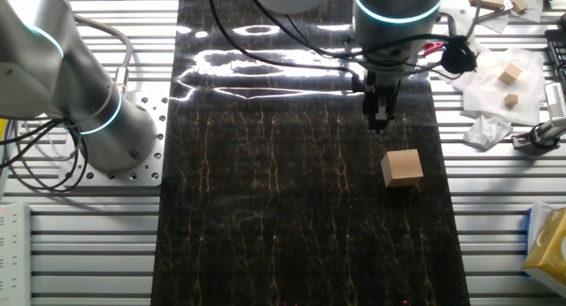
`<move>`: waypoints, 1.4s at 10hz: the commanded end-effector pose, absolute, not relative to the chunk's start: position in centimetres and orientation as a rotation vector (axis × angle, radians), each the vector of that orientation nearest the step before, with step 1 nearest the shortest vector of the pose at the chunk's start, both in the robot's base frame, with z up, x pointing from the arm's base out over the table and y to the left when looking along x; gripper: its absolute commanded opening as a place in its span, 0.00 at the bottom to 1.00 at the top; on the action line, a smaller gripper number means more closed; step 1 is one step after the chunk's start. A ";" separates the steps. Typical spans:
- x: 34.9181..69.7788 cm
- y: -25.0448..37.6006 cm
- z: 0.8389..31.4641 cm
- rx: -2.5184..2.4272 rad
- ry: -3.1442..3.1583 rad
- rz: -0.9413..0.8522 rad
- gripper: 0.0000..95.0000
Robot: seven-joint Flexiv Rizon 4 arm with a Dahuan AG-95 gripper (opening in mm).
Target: Hold a small block with the gripper and sweep it from left to right on the table
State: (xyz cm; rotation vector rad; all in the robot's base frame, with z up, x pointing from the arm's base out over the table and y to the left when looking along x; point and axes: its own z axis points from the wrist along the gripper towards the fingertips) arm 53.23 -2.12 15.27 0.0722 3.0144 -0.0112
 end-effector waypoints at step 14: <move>56.2 -4.0 14.1 0.015 3.020 -0.035 0.40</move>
